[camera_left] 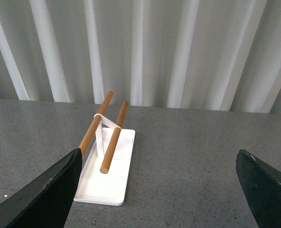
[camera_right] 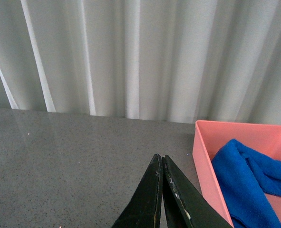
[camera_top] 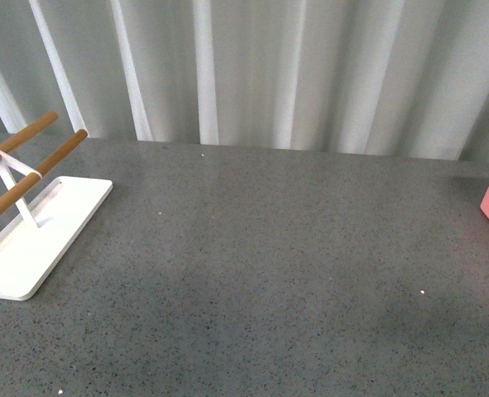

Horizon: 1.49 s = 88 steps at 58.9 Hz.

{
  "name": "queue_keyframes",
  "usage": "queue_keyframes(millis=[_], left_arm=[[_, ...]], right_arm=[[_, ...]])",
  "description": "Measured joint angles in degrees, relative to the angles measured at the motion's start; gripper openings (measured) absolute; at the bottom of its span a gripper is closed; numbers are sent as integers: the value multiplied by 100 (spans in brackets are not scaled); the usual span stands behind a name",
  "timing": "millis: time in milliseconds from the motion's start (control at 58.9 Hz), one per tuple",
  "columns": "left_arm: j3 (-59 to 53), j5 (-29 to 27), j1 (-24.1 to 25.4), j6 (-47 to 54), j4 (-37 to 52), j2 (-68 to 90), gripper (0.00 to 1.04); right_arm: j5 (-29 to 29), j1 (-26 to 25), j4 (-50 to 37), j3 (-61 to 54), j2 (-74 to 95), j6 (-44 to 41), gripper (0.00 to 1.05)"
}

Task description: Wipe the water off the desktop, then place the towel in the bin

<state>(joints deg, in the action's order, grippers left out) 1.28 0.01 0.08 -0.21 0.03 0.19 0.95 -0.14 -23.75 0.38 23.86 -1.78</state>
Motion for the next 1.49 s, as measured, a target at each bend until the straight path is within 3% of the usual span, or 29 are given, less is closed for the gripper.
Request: queue_keyframes(millis=[645, 764, 917, 1494], left_arm=[[0, 0, 0, 0, 0, 0, 98], [0, -2, 0, 0, 0, 0, 98], [0, 0, 0, 2, 0, -7, 98], [0, 0, 0, 0, 0, -7, 98]], right_arm=[[-28, 0, 1355, -2, -1386, 57, 3], [-50, 0, 2326, 0, -2186, 68, 3], [-50, 0, 2369, 4, -2358, 72, 4], [-50, -2, 2371, 4, -2365, 83, 100]])
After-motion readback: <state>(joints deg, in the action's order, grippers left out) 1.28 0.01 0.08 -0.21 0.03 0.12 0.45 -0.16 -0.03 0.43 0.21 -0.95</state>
